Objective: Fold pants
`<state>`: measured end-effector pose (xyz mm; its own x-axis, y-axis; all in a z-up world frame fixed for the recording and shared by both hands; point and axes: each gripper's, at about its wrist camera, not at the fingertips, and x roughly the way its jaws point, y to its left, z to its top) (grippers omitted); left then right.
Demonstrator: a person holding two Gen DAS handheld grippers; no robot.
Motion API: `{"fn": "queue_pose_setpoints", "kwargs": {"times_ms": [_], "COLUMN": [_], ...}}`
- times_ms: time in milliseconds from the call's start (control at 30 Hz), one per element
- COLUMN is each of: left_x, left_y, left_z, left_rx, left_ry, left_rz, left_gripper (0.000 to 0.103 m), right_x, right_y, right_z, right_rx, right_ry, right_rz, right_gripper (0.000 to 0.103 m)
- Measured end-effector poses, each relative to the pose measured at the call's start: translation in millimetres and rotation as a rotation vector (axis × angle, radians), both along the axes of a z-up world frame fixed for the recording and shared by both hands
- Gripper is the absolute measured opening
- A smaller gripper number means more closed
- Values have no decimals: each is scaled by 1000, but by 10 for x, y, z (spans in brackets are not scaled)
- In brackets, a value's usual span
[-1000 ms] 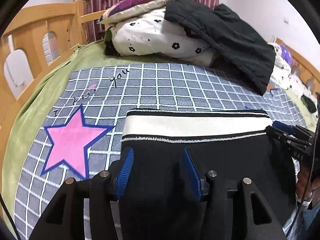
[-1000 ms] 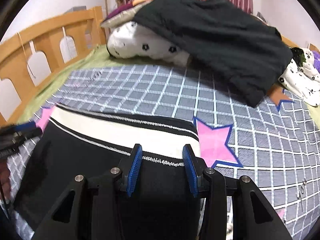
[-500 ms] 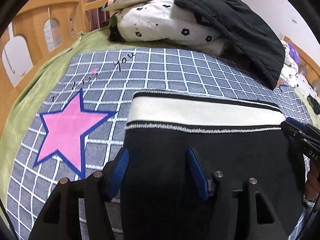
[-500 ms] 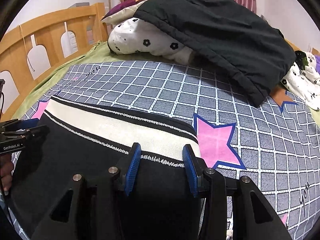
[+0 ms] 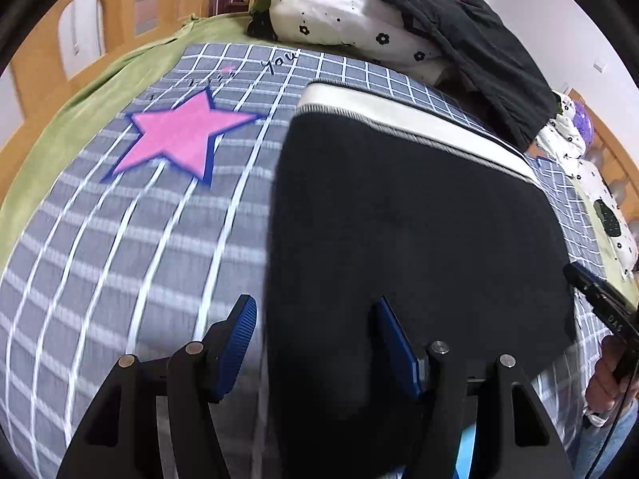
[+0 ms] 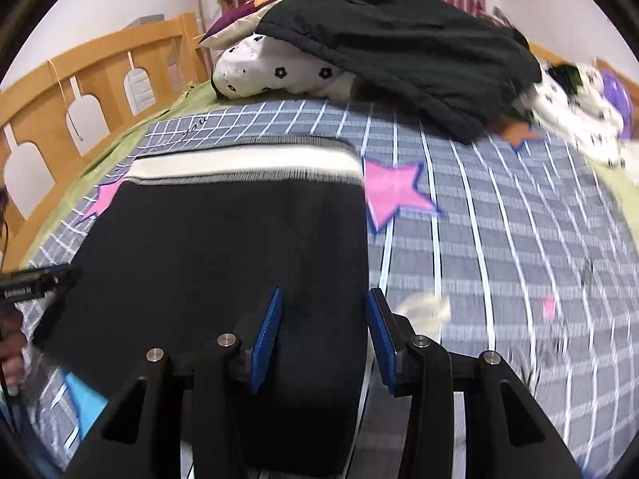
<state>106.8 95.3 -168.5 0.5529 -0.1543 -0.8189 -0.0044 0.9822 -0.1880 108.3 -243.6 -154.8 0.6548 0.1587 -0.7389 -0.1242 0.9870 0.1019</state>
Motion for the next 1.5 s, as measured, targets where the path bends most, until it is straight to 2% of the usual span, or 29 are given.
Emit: {"fn": "queue_pose_setpoints", "kwargs": {"times_ms": [133,300,433,500,533,600,633,667,733,800,933,1100,1267,1500], "left_x": [-325,-745,-987,-1087,-1135,-1227,-1274,-1312,-1388,-1444,-1519,-1550,-1594,-1604], "left_y": [-43,-165,-177,-191,-197,-217,-228,-242,-260,-267,-256,-277,-353,-374], "left_z": [84,325,519,604,644,707,741,778,857,934,1008,1004,1004,1000], "left_rx": [-18,53,67,88,98,114,120,128,147,163,155,150,189,190], "left_ry": [3,-63,-89,-95,-97,-97,-100,-105,-123,-143,-160,-149,-159,-156], "left_rz": [-23,-25,2,14,14,11,8,7,10,12,28,24,19,14], "left_gripper": [61,61,61,65,65,68,69,72,76,80,80,80,80,80], "right_x": [-347,-699,-940,-1067,-1158,-1306,-1389,-1470,-1617,-1703,-1751,-1796,-1776,-1788], "right_y": [29,-4,-14,4,24,50,66,79,127,178,253,350,346,326], "right_z": [13,167,368,491,577,714,786,856,970,1022,1014,1024,960,935], "right_rx": [-31,-16,-18,-42,-62,-77,-67,-49,-41,-52,-54,-95,-95,-88], "right_ry": [24,33,53,41,21,-9,-32,-59,-93,-105,-78,-86,-62,-54], "right_rz": [-4,-40,-72,-95,-108,-122,-125,-123,-117,-111,-108,-103,-100,-104], "right_gripper": [42,42,42,42,45,68,83,90,95,96,96,96,96,96]}}
